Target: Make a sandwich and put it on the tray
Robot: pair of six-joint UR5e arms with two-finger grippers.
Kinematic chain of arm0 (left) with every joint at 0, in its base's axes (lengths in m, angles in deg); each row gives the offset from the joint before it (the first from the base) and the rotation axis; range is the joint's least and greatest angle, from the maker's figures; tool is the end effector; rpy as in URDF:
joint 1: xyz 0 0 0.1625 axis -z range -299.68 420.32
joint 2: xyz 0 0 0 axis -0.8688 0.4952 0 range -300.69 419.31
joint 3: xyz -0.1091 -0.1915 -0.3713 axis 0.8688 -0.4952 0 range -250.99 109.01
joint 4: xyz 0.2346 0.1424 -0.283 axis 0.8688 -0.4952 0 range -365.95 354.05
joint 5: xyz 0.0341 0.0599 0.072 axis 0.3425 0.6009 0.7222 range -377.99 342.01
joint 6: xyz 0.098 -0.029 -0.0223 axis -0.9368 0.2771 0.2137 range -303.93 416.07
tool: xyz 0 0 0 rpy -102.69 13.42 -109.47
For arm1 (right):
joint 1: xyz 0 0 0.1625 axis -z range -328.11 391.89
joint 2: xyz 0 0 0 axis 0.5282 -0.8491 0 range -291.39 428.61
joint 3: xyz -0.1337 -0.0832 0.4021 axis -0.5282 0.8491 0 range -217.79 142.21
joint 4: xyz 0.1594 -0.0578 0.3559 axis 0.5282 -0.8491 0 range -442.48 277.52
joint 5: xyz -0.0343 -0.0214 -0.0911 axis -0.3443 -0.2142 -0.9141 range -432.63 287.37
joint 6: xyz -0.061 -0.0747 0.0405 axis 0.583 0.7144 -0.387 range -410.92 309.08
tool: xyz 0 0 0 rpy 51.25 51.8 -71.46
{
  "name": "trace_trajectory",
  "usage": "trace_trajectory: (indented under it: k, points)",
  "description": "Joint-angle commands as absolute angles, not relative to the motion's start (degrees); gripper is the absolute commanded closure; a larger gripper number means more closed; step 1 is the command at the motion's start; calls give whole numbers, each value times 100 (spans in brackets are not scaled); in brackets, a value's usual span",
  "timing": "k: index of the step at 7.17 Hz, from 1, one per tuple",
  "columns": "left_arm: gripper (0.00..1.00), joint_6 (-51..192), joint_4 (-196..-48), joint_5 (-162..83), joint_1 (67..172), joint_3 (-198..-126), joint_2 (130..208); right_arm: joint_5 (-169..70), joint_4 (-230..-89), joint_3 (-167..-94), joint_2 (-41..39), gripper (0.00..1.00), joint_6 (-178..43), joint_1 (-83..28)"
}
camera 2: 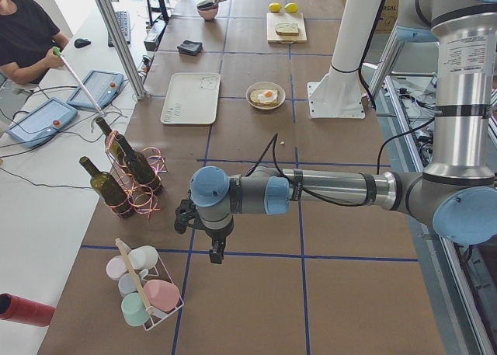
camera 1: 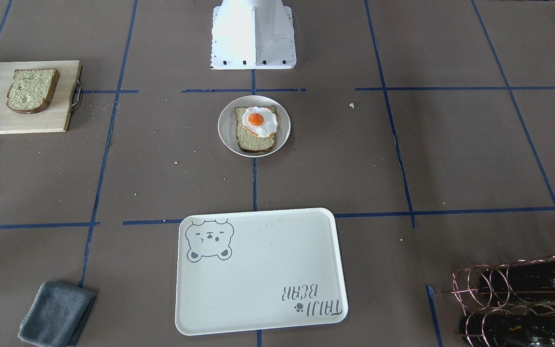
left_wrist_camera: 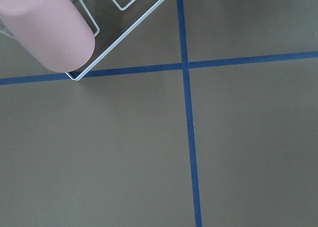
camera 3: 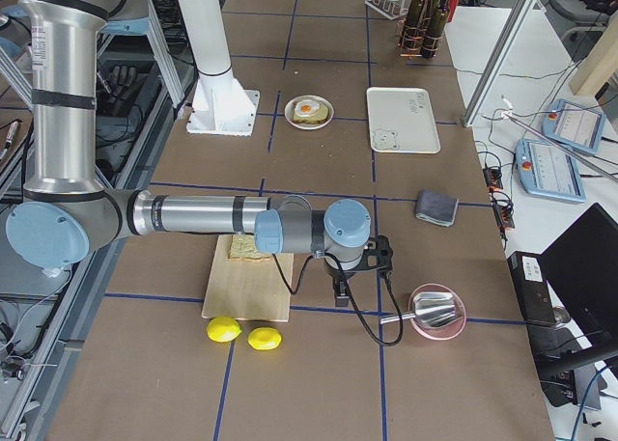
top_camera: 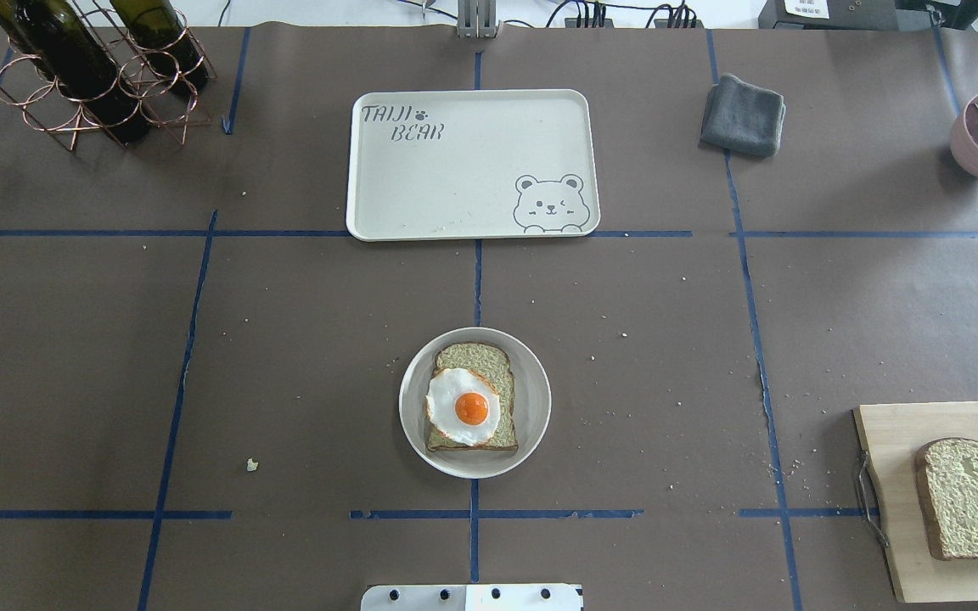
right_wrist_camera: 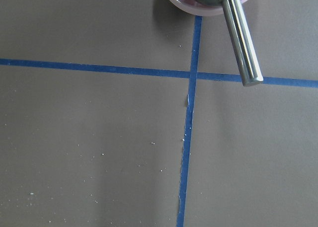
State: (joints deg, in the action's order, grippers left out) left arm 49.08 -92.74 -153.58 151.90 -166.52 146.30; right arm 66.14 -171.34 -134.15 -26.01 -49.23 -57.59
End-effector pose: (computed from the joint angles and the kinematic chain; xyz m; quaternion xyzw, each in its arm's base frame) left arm -0.0709 -0.4450 0.6517 0.0235 0.3867 0.0412 0.9210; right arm 0.0506 -0.4395 0.6456 0.0271 -0.4125 -0.0279 0.9101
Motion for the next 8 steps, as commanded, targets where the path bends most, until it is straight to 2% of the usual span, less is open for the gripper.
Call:
trace_trajectory:
  k: [1,5,6,8]
  points:
    - [0,4904,-9270,-15352,15190,-16670,14719,6598,-17116,-13420,-2552,0,-4916,-5759]
    - [0,4895,-9583,-15370,15059,-16705,15825,6790,-16923,-13954,-2499,0,-4934,-5680]
    - [0,4903,-10160,-15370,14736,-16714,15827,6730,-16949,-14026,-2316,0,-4899,-5662]
    - [0,4912,-10421,-15370,14514,-16854,15844,7210,-16932,-13868,-2498,0,-4951,-5565]
